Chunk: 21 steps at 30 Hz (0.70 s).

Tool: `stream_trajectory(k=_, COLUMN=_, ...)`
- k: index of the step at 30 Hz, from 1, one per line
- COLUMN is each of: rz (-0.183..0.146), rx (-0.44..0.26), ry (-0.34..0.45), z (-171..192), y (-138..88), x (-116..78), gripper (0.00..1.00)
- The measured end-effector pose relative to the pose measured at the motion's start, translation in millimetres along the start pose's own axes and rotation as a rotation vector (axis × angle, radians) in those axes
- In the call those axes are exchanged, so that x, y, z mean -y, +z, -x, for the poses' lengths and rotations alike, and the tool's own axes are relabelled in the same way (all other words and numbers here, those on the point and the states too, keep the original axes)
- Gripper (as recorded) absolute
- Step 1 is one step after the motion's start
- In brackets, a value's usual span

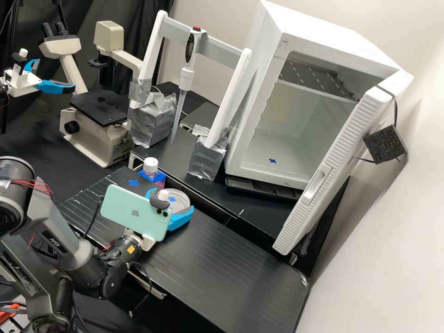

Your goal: Move the petri dish to the bench

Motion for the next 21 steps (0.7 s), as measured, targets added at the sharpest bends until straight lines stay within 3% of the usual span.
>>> stream_trajectory(k=1, rz=0.001, rx=-0.002, ry=0.001, z=0.0, y=-0.2, x=-0.1, gripper=0.0)
stream_trajectory(k=2, rz=0.004, rx=0.001, ry=0.001, z=0.0, y=0.4, x=-0.1, gripper=1.0)
stream_trajectory(k=15, rz=0.006, rx=0.01, ry=0.0, z=-0.1, y=2.8, x=0.0, gripper=1.0)
stream_trajectory(k=21, rz=0.042, rx=0.028, ry=0.029, z=10.8, y=-4.0, x=-6.8, gripper=1.0)
